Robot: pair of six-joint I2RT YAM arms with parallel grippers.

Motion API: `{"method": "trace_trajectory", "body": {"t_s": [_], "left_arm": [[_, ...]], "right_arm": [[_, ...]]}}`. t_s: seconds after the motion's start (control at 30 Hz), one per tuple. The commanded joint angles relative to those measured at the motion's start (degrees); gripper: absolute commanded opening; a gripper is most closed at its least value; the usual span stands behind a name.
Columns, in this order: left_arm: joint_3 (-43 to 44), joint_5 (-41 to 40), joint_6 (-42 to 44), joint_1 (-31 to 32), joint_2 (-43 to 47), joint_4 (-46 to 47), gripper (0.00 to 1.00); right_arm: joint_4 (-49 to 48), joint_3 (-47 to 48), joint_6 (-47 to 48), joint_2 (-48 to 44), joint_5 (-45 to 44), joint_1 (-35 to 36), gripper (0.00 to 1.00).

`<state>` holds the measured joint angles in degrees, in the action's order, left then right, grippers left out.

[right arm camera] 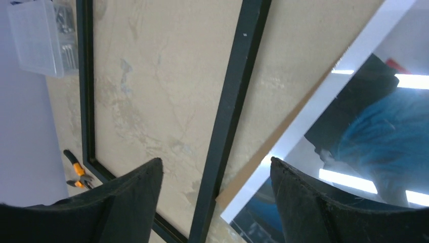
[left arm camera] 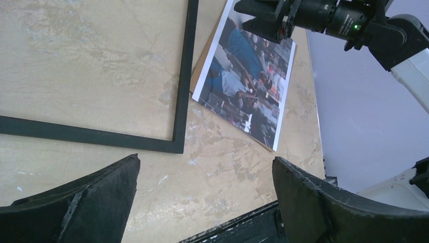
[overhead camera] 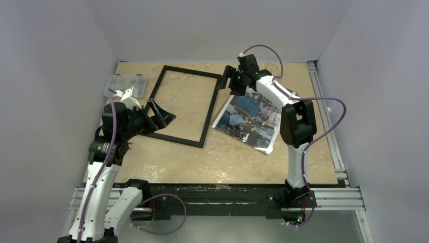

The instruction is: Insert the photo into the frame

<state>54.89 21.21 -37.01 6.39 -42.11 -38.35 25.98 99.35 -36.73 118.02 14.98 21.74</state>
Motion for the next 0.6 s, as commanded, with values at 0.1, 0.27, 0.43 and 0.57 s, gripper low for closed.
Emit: {"method": "trace_trajectory", "body": {"t_s": [0.1, 0.27, 0.43, 0.57], "left_arm": [[1.77, -0.38, -1.01, -0.28, -0.71, 0.48, 1.0], [1.44, -0.27, -1.2, -0.24, -0.62, 0.48, 1.0], [1.01, -0.84, -0.68, -0.24, -0.73, 0.57, 1.0], [1.5, -1.49, -0.21, -0.24, -1.54, 0.04, 1.0]], "right_arm": [[0.25, 8.03, -0.94, 4.61, 2.03, -0.03, 0.64], [-0.42, 8.96, -1.72, 8.0, 2.18, -0.44, 0.34], [0.0, 11.23, -3.32, 12.82, 3.87, -0.57, 0.1], [1.67, 14.39, -3.86, 16.7, 4.05, -0.6, 0.02]]}}
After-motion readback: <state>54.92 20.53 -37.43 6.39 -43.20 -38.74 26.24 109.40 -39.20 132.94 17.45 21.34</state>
